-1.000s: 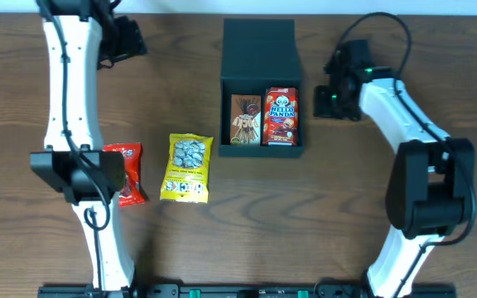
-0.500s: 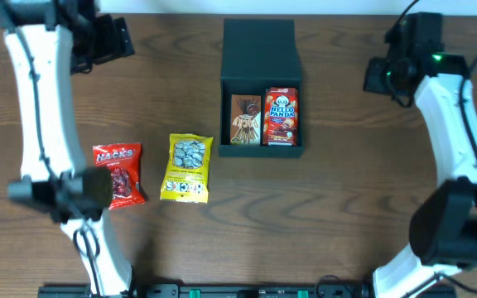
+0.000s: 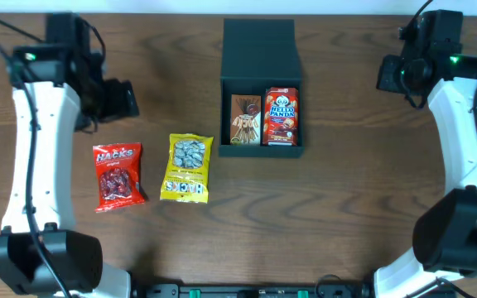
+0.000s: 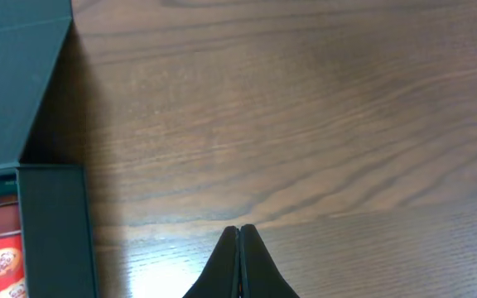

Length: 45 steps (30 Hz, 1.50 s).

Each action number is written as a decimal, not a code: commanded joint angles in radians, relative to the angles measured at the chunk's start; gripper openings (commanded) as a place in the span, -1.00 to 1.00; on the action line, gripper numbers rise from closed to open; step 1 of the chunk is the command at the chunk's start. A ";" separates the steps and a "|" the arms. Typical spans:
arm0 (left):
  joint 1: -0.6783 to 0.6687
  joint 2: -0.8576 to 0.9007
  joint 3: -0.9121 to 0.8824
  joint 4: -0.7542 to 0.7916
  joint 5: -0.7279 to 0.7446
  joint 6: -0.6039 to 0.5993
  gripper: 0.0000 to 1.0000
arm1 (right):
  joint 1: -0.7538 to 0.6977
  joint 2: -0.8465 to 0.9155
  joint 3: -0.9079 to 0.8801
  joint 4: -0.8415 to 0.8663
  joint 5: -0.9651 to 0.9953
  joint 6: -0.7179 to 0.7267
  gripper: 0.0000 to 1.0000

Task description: Pack container

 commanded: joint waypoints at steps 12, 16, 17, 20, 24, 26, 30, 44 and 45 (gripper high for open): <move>-0.280 0.134 -0.367 0.313 -0.006 0.063 1.00 | -0.004 -0.001 0.008 -0.019 0.005 -0.018 -0.97; -0.280 0.200 -0.367 0.328 0.106 0.100 0.84 | -0.004 -0.001 0.008 -0.019 0.005 -0.018 -0.97; -0.281 0.212 -0.367 0.327 0.122 0.109 0.82 | -0.004 -0.001 0.008 -0.019 0.005 -0.018 -0.97; -0.281 0.254 -0.367 0.324 0.122 0.109 0.78 | -0.004 -0.001 0.008 -0.018 0.005 -0.018 -0.97; -0.281 0.291 -0.368 0.317 0.129 0.127 0.66 | -0.004 -0.001 0.008 -0.016 0.005 -0.018 -0.97; -0.281 0.301 -0.368 0.317 0.130 0.130 0.61 | -0.004 -0.001 0.008 -0.016 0.005 -0.018 -0.97; -0.281 0.324 -0.369 0.318 0.130 0.131 0.31 | -0.004 -0.001 0.008 -0.015 0.005 -0.015 -0.97; -0.280 0.334 -0.354 0.308 0.137 0.122 -0.84 | -0.004 -0.001 0.008 -0.014 0.005 -0.014 -0.97; -0.280 0.334 -0.341 0.301 0.137 0.122 -0.87 | -0.004 -0.001 0.008 -0.014 0.005 -0.014 -0.97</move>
